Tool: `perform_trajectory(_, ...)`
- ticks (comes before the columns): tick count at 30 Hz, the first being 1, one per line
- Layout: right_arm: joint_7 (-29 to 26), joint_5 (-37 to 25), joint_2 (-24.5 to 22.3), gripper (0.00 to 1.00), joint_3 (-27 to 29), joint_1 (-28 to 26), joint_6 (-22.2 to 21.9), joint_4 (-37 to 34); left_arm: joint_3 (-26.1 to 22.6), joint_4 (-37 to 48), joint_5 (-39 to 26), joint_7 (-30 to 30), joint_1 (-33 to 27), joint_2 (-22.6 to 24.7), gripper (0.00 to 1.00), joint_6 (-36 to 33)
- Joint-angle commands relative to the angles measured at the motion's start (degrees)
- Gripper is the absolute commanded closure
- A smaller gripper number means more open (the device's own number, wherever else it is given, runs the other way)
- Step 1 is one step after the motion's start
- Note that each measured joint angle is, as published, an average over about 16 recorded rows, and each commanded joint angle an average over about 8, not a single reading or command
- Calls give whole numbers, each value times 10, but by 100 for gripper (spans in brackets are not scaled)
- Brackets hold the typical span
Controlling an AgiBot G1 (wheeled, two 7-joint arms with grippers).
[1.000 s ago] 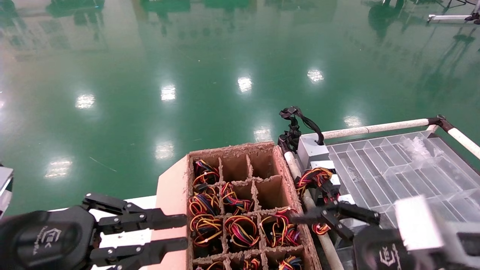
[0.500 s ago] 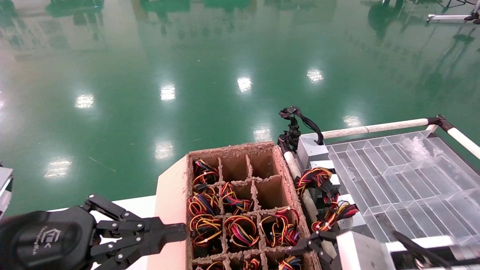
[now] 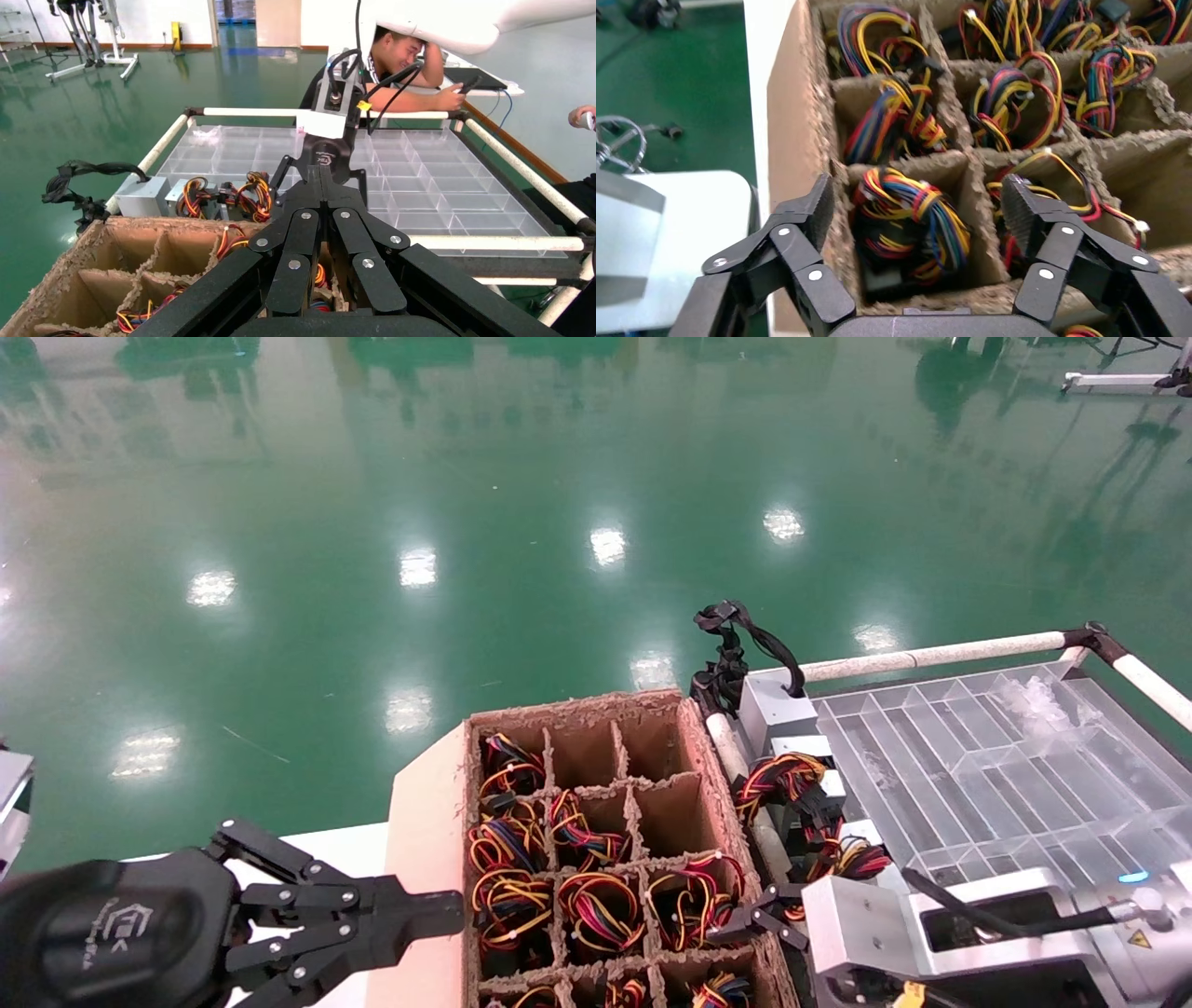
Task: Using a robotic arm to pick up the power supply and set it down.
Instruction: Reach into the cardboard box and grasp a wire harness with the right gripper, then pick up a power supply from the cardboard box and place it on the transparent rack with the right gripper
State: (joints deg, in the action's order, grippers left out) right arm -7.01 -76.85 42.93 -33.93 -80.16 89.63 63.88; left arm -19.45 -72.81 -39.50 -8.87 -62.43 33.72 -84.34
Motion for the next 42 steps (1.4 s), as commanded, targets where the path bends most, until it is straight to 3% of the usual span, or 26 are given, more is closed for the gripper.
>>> perform_trajectory(1, 6, -9, 4, 100, -8, -9, 0, -6, 0, 0, 0, 0, 0, 0, 100, 0)
perform_trajectory(4, 12, -20, 11, 100, -20, -23, 0, -13, 0, 0, 0, 0, 0, 0, 99, 0)
perform_trajectory(6, 15, -24, 14, 100, -26, -29, 0, -18, 0, 0, 0, 0, 0, 0, 91, 0)
perform_trajectory(12, 26, -31, 23, 100, -43, -43, -1, -34, 0, 0, 0, 0, 0, 0, 18, 0)
perform_trajectory(14, 29, -34, 25, 100, -48, -46, -1, -38, 0, 0, 0, 0, 0, 0, 2, 0)
perform_trajectory(34, 34, -37, 20, 100, -74, -68, -10, -47, 0, 0, 0, 0, 0, 0, 0, 0)
perform_trajectory(42, 27, -3, 1, 100, -59, -84, -7, -44, 0, 0, 0, 0, 0, 0, 0, 0)
